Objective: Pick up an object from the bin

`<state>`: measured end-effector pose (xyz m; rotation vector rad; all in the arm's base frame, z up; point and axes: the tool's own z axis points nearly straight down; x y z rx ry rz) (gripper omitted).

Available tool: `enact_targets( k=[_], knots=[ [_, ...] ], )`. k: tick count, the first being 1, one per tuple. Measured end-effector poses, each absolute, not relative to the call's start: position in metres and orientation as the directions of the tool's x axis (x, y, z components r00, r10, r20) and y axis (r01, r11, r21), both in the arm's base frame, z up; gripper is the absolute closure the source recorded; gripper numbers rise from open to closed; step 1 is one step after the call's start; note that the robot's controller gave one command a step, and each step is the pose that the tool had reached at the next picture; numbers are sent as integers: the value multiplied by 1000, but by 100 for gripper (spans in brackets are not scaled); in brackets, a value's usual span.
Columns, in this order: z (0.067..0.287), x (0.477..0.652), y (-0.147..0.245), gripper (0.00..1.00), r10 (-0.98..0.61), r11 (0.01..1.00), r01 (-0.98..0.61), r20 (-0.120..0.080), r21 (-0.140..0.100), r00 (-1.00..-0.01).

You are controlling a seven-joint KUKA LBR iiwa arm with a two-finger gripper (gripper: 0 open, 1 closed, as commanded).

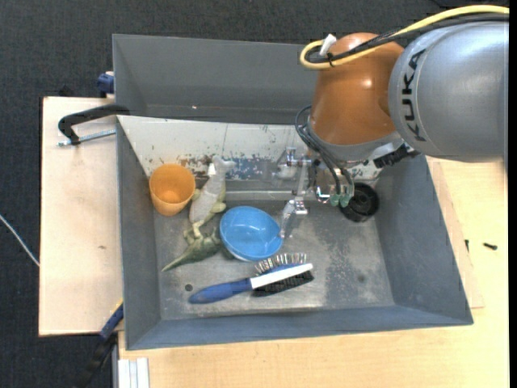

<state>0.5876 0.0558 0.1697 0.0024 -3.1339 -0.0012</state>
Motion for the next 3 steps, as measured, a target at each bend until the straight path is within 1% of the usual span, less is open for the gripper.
enact_targets(
  k=[1, 2, 3],
  knots=[
    [88, 525, 40, 0, -82, 997, -82, -27, 4, -996],
    [80, 518, 38, 100, -83, 997, -83, -7, 2, -996],
    [245, 520, -12, 100, -134, 991, -134, -15, -3, -991]
  ],
)
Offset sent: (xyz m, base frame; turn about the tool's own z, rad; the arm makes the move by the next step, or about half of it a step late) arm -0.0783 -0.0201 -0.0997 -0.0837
